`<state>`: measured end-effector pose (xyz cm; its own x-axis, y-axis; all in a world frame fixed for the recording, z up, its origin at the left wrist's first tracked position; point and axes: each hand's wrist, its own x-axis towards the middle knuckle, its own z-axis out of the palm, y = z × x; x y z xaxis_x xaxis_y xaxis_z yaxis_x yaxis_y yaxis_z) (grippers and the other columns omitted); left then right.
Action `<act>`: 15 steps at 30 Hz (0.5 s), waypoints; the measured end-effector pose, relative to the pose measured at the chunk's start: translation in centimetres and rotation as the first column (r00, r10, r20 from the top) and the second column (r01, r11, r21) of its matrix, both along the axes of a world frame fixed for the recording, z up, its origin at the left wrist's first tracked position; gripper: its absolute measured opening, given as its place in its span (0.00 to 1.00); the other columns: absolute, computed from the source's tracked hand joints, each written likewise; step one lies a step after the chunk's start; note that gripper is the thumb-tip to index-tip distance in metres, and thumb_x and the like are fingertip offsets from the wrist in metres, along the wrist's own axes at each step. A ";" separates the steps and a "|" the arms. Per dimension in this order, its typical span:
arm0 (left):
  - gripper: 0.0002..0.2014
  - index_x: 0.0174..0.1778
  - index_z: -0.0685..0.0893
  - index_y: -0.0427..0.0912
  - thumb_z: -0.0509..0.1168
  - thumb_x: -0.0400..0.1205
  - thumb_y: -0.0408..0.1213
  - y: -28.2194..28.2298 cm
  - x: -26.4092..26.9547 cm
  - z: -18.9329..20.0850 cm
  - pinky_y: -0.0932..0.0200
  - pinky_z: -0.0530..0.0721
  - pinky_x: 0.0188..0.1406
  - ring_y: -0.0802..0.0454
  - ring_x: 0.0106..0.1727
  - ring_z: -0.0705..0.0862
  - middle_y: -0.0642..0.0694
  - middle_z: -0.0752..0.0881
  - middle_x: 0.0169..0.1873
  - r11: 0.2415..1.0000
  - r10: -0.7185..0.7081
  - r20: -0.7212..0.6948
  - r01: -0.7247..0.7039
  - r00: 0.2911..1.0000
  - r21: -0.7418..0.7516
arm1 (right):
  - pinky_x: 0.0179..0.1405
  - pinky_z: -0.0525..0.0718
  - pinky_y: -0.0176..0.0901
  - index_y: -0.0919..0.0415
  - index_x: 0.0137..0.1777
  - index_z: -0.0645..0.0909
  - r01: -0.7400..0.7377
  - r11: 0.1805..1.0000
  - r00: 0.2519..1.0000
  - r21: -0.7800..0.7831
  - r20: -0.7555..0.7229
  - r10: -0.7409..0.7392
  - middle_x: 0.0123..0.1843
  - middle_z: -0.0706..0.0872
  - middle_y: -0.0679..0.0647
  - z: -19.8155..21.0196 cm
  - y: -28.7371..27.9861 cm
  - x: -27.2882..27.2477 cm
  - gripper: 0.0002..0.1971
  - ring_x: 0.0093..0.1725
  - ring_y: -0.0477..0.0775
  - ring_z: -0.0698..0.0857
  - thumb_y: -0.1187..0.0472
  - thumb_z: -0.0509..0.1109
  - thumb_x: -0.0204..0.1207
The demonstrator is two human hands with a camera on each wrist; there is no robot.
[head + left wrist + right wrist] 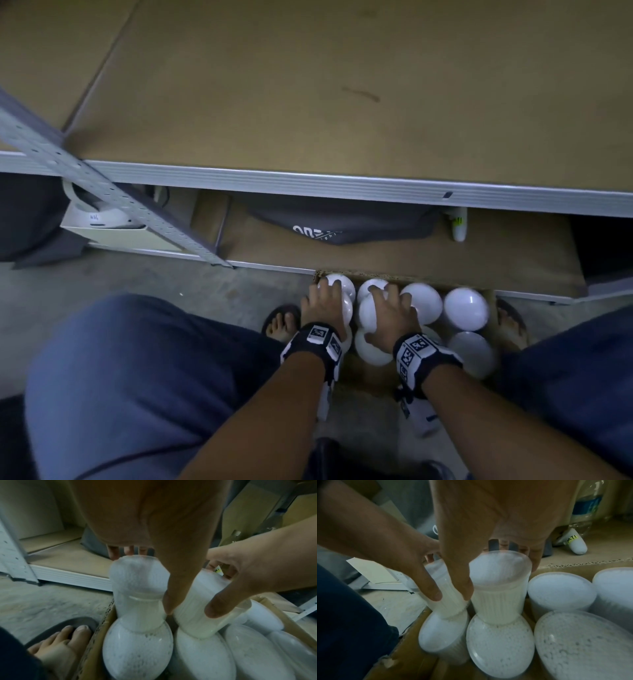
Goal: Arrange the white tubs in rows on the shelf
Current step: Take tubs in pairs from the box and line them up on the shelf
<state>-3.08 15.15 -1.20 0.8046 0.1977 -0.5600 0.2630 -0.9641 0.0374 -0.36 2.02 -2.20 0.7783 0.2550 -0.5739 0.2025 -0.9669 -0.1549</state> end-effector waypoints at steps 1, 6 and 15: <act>0.40 0.75 0.61 0.50 0.73 0.68 0.42 0.1 0.0 0.0 0.45 0.73 0.66 0.39 0.71 0.67 0.43 0.65 0.72 1.000 0.010 -0.004 -0.010 1.000 -0.007 | 0.64 0.77 0.55 0.44 0.78 0.55 0.005 1.000 1.000 0.001 -0.006 -0.005 0.76 0.60 0.54 0.0 0.1 0.1 0.47 0.70 0.63 0.67 0.47 0.78 0.62; 0.42 0.75 0.57 0.56 0.75 0.69 0.42 -0.2 0.1 0.7 0.39 0.77 0.60 0.36 0.74 0.62 0.46 0.59 0.74 0.993 0.091 -0.116 -0.100 0.989 -0.068 | 0.64 0.77 0.55 0.44 0.78 0.56 0.042 0.999 0.999 0.029 -0.031 -0.042 0.76 0.59 0.53 0.1 -0.1 0.0 0.46 0.70 0.62 0.67 0.49 0.78 0.62; 0.44 0.74 0.60 0.53 0.77 0.64 0.44 -1.5 0.8 5.0 0.44 0.78 0.64 0.38 0.74 0.64 0.47 0.62 0.72 0.980 0.090 0.006 -0.088 0.996 -0.176 | 0.68 0.75 0.55 0.45 0.77 0.60 0.018 0.999 1.000 0.035 -0.027 -0.017 0.74 0.61 0.54 5.4 -1.5 0.8 0.46 0.73 0.64 0.65 0.47 0.80 0.60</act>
<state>-2.25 13.67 3.83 0.7964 0.1682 -0.5810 0.3455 -0.9149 0.2086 0.46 0.54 3.16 0.7675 0.2622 -0.5850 0.1813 -0.9641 -0.1942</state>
